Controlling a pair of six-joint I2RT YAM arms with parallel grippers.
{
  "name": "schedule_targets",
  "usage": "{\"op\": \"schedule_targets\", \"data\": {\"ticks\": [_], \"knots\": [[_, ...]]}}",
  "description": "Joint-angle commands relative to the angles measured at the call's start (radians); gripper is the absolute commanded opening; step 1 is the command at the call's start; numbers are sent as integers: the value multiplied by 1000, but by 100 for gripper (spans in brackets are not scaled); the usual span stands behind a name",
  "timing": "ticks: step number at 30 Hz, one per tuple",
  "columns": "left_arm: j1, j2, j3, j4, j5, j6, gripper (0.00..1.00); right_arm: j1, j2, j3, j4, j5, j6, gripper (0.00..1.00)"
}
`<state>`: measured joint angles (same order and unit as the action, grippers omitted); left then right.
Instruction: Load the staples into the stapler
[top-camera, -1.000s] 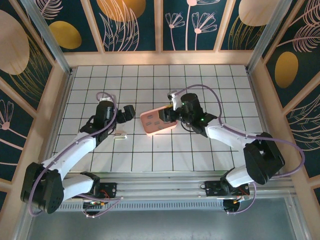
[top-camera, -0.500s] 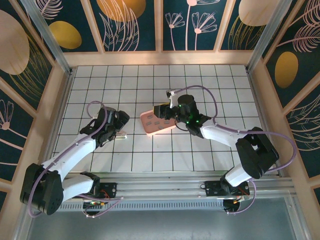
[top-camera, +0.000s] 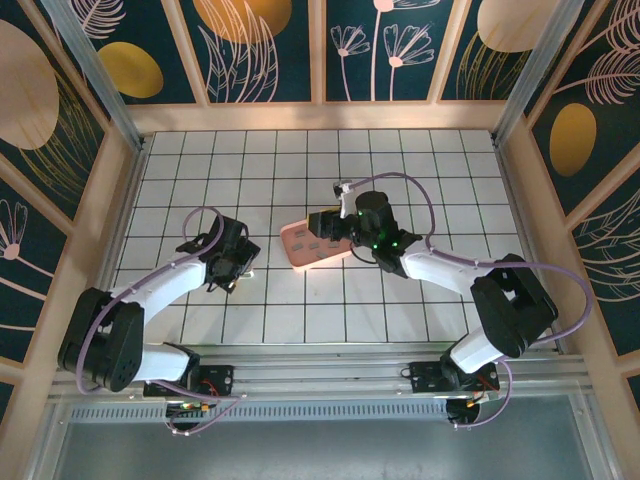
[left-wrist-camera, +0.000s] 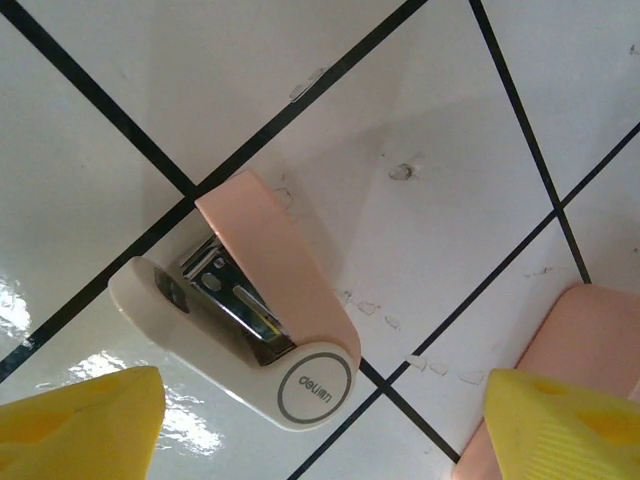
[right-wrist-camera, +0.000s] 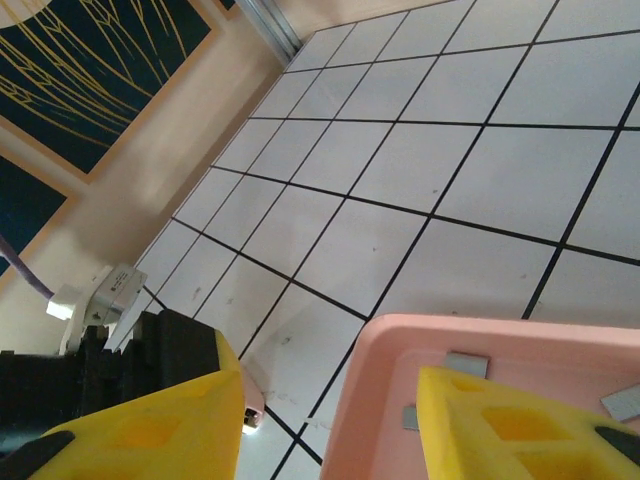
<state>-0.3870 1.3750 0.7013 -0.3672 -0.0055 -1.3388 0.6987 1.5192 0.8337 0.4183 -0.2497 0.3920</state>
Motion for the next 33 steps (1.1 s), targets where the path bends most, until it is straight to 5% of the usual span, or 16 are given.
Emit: {"op": "schedule_targets", "data": {"ticks": [1, 13, 33], "knots": [[11, 30, 24, -4, 16, -10, 77, 10, -29, -16, 12, 33, -11, 49], [32, 91, 30, 13, 42, -14, 66, 12, -59, -15, -28, 57, -15, 48], [56, 38, -23, 11, 41, 68, 21, 13, -79, -24, -34, 86, -28, 47]]}}
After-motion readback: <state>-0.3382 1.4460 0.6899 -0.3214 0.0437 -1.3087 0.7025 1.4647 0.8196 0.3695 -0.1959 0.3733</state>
